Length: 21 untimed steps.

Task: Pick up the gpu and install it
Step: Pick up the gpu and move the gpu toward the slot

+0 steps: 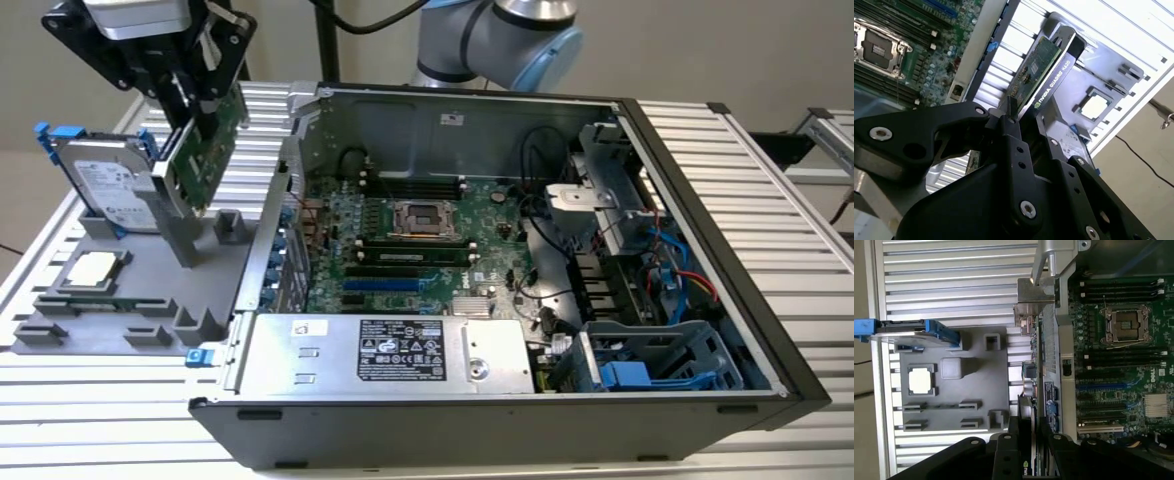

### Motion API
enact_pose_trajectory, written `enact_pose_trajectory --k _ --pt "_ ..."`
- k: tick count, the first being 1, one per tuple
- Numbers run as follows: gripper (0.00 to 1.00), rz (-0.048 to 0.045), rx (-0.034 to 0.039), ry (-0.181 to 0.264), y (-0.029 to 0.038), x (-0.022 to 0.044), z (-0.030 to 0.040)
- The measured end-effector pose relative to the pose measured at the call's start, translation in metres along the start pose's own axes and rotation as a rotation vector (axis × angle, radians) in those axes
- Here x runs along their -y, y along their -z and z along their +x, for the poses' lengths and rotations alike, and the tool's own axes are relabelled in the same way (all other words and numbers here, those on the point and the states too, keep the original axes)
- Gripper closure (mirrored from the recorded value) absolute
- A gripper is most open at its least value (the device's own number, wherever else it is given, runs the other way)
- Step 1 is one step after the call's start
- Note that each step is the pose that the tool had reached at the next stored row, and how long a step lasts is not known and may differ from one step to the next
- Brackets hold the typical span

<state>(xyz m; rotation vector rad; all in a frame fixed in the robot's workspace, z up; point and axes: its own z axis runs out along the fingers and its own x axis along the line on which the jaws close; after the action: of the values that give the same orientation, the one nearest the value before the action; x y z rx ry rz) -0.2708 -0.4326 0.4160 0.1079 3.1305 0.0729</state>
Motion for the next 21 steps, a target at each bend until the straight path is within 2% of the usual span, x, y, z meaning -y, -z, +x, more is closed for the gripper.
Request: enact_pose_trajectory --k 21 --pt "1.00 0.0000 0.0000 0.001 -0.0003 -0.0019 -0.0274"
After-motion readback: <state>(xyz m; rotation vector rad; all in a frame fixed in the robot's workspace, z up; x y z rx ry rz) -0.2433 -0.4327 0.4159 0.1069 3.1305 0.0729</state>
